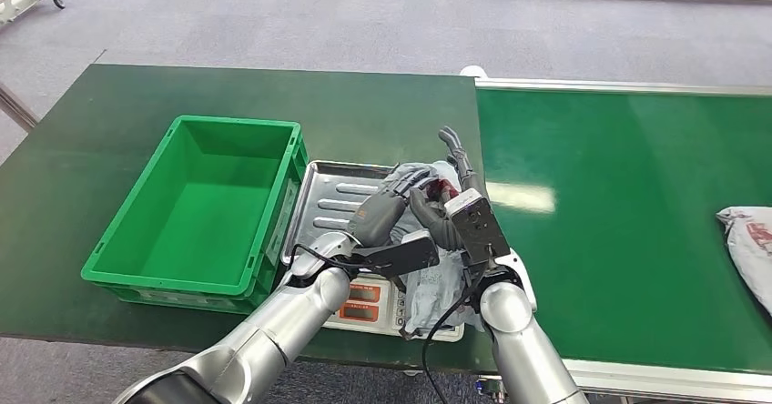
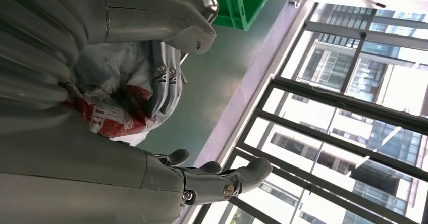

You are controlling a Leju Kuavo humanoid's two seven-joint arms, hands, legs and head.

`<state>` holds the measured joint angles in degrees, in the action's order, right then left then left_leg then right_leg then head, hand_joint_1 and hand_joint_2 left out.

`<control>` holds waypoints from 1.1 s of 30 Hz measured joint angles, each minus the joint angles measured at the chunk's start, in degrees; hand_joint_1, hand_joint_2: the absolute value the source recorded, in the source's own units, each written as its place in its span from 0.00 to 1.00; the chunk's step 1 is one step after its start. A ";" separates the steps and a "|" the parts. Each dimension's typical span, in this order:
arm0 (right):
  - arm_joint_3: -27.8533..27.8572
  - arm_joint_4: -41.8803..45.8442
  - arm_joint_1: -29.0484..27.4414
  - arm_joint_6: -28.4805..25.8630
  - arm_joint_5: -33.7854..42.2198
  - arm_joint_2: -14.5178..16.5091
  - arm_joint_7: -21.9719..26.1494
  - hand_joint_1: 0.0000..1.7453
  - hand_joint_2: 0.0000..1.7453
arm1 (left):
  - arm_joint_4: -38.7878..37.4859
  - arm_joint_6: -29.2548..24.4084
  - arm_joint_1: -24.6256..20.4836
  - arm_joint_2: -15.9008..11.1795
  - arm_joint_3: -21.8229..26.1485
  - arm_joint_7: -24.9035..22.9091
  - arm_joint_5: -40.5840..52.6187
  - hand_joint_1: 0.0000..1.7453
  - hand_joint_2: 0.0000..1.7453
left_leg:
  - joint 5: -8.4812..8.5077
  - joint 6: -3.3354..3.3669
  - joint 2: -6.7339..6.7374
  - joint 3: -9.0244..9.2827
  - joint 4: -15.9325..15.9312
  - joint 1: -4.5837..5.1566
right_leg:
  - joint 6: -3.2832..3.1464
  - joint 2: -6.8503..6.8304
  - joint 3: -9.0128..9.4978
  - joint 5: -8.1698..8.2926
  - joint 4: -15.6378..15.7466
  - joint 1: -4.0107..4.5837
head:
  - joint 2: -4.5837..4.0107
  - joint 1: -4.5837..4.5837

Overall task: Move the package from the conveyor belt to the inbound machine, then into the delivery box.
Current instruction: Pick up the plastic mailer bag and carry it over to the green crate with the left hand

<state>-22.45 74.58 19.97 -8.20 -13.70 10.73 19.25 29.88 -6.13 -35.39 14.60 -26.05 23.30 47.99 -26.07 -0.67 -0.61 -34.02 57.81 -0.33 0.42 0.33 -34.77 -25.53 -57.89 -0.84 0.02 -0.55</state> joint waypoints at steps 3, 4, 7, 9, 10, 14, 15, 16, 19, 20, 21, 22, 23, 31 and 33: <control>0.08 0.00 0.00 0.22 0.08 0.00 0.22 0.00 1.00 | -0.69 0.92 -0.86 -0.07 -1.42 0.76 4.28 0.50 1.00 | 0.00 0.01 -0.08 0.01 0.00 0.00 | 0.01 -0.07 0.05 0.00 0.00 0.00 | 0.00 0.00; 0.15 0.00 0.01 0.34 0.12 0.01 0.35 0.00 1.00 | -1.22 1.41 -1.42 -0.13 -2.39 1.45 6.28 0.75 1.00 | 0.00 0.01 -0.12 0.02 0.00 0.00 | 0.01 -0.11 0.08 -0.01 0.00 0.00 | 0.00 0.00; 0.36 0.00 0.02 0.70 0.31 0.08 0.79 0.00 1.00 | -3.16 1.62 -3.05 -0.45 -5.92 3.99 11.35 1.00 1.00 | 0.00 0.01 -0.21 0.12 0.00 0.00 | 0.02 -0.18 0.22 -0.02 0.00 0.00 | 0.00 0.00; 0.57 0.00 0.01 0.83 0.50 0.13 1.00 0.00 1.00 | -4.16 0.36 -3.69 -0.72 -8.06 5.36 13.33 1.00 1.00 | 0.00 0.02 -0.22 0.17 0.00 0.00 | 0.04 -0.20 0.28 -0.04 0.01 0.00 | 0.00 0.00; 0.73 0.00 0.00 0.84 0.59 0.13 1.10 0.00 1.00 | -4.53 -0.49 -3.88 -0.86 -8.97 5.86 13.87 1.00 1.00 | 0.00 0.02 -0.23 0.19 0.00 0.00 | 0.05 -0.21 0.30 -0.04 0.01 -0.01 | 0.00 0.01; 1.60 0.22 -0.63 0.57 1.89 0.09 2.31 0.00 1.00 | -5.00 -6.42 -5.48 -2.43 -11.51 3.38 16.28 1.00 1.00 | 0.09 0.04 -0.23 0.19 0.00 0.00 | 0.04 -0.21 0.29 -0.01 0.01 0.00 | 0.00 0.01; 1.84 0.50 -1.23 0.45 2.42 0.07 2.92 0.00 1.00 | -4.77 -7.83 -6.74 -3.54 -11.97 1.69 16.95 1.00 1.00 | 0.14 0.02 -0.22 0.18 0.00 0.00 | 0.03 -0.20 0.25 0.03 0.00 0.01 | 0.00 0.01; 2.13 0.97 -2.05 0.36 2.97 0.03 3.59 0.00 1.00 | -4.30 -8.10 -8.51 -5.02 -12.34 0.66 17.23 1.00 1.00 | 0.18 -0.02 -0.16 0.15 0.00 -0.01 | -0.03 -0.15 0.18 0.10 0.00 0.02 | 0.00 0.02; 3.42 3.26 -5.06 -0.14 4.82 -0.09 5.24 0.00 1.00 | -2.21 -3.37 -15.10 -10.19 -12.62 1.27 16.77 1.00 1.00 | 0.26 -0.14 0.16 0.06 -0.01 0.00 | -0.21 0.11 -0.08 0.27 -0.01 0.07 | 0.00 -0.01; 4.08 4.12 -5.97 -0.46 5.51 -0.13 5.53 0.00 1.00 | -1.61 -2.27 -16.74 -11.55 -12.61 1.37 16.83 1.00 1.00 | 0.28 -0.17 0.21 0.05 -0.03 -0.01 | -0.22 0.15 -0.12 0.28 -0.01 0.10 | 0.00 -0.02; 4.84 4.88 -6.71 -0.84 6.23 -0.17 5.68 0.00 1.00 | -1.11 -1.81 -17.84 -12.58 -12.60 1.21 17.02 1.00 1.00 | 0.30 -0.18 0.20 0.04 -0.04 -0.02 | -0.23 0.13 -0.14 0.28 -0.01 0.13 | 0.00 -0.02; 5.71 5.53 -7.34 -1.16 6.99 -0.21 5.72 0.00 1.00 | -0.65 -1.75 -18.48 -13.25 -12.59 0.90 17.27 1.00 1.00 | 0.32 -0.19 0.15 0.03 -0.05 -0.03 | -0.24 0.09 -0.13 0.28 -0.02 0.16 | 0.00 0.00; 6.64 6.08 -7.92 -1.44 7.77 -0.24 5.70 0.00 1.00 | -0.27 -1.90 -18.79 -13.82 -12.59 0.54 17.56 1.00 1.00 | 0.33 -0.19 0.12 0.02 -0.05 -0.03 | -0.24 0.06 -0.12 0.27 -0.02 0.17 | 0.00 0.01; 12.98 8.38 -13.92 -0.12 9.71 -0.48 6.62 0.00 1.00 | 0.11 -3.78 -18.92 -17.20 -12.59 -1.02 18.91 1.00 1.00 | 0.29 -0.19 0.12 -0.17 -0.06 -0.04 | -0.25 0.05 -0.28 0.24 -0.03 0.16 | 0.00 0.00; 13.34 8.82 -14.69 0.07 9.62 -0.48 6.73 0.00 1.00 | 0.11 -3.87 -18.92 -17.55 -12.59 -1.01 18.93 1.00 1.00 | 0.29 -0.19 0.13 -0.18 -0.06 -0.04 | -0.25 0.05 -0.30 0.24 -0.03 0.16 | 0.00 0.00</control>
<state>-9.10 83.40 5.27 -8.13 -4.08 10.25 25.98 29.99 -9.99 -54.31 -2.95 -38.64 22.29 66.92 -25.77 -0.86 -0.49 -34.21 57.75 -0.36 0.17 0.38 -35.07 -25.29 -57.92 -0.68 0.02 -0.55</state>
